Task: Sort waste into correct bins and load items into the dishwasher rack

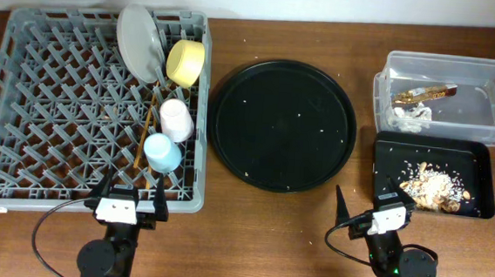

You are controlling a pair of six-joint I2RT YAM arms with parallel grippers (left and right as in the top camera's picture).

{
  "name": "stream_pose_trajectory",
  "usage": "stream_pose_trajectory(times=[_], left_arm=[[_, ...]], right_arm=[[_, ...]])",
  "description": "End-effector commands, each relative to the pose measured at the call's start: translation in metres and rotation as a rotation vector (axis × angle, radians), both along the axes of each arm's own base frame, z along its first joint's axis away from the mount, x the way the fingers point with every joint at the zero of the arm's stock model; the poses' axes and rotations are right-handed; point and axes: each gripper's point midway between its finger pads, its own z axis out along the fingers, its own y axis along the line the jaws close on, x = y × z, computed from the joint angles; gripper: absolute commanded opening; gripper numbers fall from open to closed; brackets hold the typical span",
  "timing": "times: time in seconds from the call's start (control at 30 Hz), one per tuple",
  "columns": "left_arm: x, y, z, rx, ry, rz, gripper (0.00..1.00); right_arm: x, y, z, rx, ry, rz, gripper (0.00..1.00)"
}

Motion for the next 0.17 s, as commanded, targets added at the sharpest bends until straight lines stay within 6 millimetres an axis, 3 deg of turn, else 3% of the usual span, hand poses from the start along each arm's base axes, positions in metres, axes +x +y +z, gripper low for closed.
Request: stream_pose_trajectory(times=[0.0,0.13], left_arm=[[-0.0002,0.0024,-0.0014,0.013,0.0,0.011,0.99],[-0.0002,0.0024,-0.0014,0.013,0.0,0.011,0.99]], right_arm=[[0.0002,-0.0021,-0.0023,0.0,0.004,-0.01,0.98],[0.0002,-0.0021,-0.0023,0.0,0.004,-0.01,0.98]])
